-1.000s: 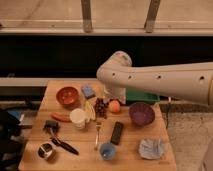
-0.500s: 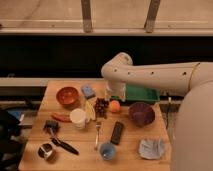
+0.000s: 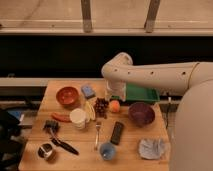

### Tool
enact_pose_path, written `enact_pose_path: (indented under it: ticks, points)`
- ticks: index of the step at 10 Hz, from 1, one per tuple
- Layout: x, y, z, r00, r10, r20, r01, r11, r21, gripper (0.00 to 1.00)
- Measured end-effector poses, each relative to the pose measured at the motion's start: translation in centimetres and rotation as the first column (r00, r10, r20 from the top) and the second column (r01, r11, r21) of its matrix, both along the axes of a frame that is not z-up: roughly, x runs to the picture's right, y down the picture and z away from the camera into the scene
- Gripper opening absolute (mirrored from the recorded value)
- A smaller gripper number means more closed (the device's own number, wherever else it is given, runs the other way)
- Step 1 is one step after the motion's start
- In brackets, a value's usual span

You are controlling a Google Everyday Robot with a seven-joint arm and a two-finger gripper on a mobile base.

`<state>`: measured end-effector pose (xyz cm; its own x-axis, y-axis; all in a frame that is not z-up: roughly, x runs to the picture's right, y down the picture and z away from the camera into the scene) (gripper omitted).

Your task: Place apple in tray

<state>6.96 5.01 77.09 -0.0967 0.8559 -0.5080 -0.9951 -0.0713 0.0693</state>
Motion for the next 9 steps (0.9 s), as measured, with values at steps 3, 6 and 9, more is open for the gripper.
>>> enact_pose_path:
  ticks: [3,6,9]
  points:
    - [0.1,2.4,2.4,1.0,-0.001,-0.009,0.001,0.9981,-0.061,0.65]
    - [-0.2,4.5,5.5,1.0,-0.012,-0.008,0.011,0.9931,-0.117,0.65]
    - [-0.4,5.3,7.0,1.0,-0.019,0.001,0.019,0.989,-0.147,0.65]
